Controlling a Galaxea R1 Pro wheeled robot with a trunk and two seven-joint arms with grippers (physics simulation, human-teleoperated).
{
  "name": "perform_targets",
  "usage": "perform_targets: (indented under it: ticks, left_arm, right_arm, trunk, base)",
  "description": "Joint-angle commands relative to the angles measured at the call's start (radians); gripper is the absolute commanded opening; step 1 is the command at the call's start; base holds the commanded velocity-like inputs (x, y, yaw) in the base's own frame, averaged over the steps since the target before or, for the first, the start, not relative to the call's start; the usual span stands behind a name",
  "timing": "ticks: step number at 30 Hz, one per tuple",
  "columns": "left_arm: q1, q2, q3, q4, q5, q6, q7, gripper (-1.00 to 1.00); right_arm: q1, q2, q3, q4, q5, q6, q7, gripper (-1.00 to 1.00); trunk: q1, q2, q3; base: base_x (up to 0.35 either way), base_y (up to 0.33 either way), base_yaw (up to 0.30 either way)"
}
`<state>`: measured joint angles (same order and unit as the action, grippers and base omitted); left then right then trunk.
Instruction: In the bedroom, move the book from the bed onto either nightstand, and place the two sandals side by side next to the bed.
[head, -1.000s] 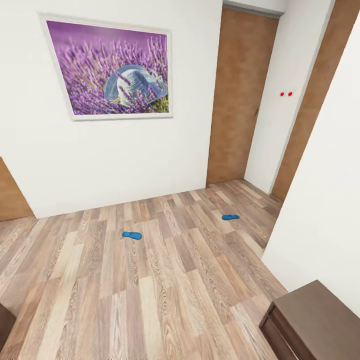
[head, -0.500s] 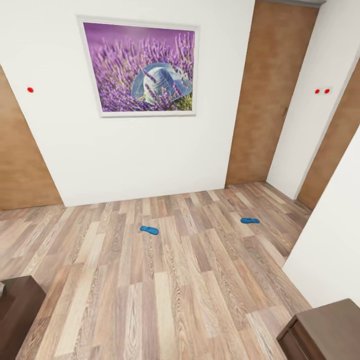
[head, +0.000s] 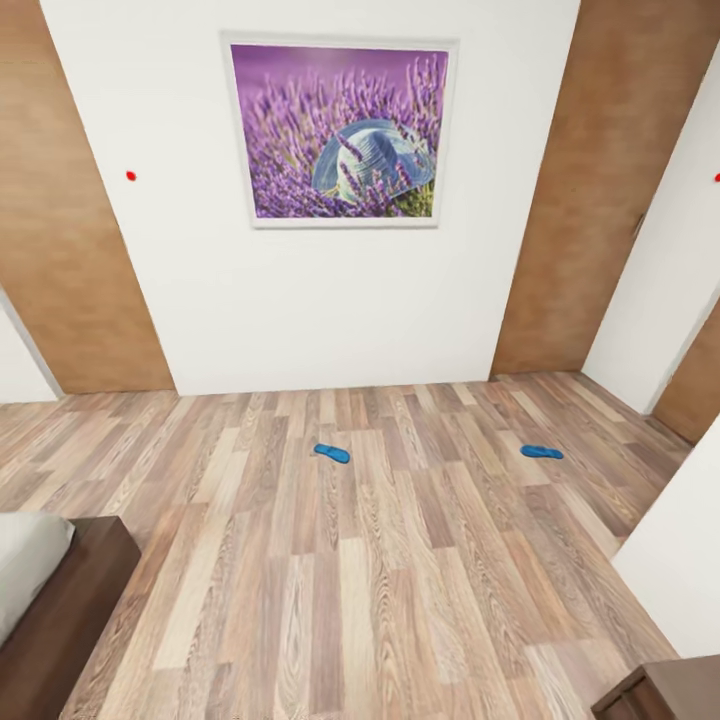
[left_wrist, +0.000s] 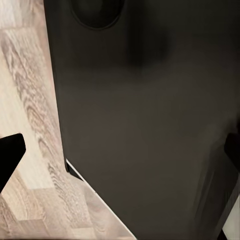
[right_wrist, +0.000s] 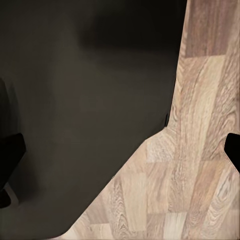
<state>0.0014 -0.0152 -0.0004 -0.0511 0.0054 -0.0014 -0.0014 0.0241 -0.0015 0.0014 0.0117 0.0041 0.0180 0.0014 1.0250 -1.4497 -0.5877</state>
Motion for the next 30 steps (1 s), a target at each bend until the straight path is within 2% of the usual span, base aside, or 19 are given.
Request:
perform_targets:
  ticks: [1,7,21,30]
  left_arm:
    - [0.0,0.0,0.0,-0.001,0.001,0.0,0.0,1.0]
    - [0.0,0.0,0.0,-0.001,0.001,0.0,0.0,1.0]
    - [0.0,0.0,0.0,-0.001,0.001,0.0,0.0,1.0]
    - [0.0,0.0,-0.001,-0.001,0.001,0.0,0.0,1.0]
  right_arm:
    - [0.0,0.0,0.0,-0.001,0.0,0.002,0.0,1.0]
    - [0.0,0.0,0.0,-0.001,0.0,0.002,0.0,1.0]
    - [0.0,0.0,0.0,-0.001,0.001,0.002,0.0,1.0]
    - [0.0,0.0,0.0,-0.001,0.002,0.002,0.0,1.0]
  trunk:
    - [0.0,0.0,-0.001]
    - [0.0,0.0,-0.006]
    - [0.0,0.0,-0.008]
    - [0.0,0.0,-0.008]
  base:
    - [0.0,0.0,0.266]
    - [0.0,0.0,0.211]
    - [0.0,0.0,0.028]
    - [0.0,0.0,0.227]
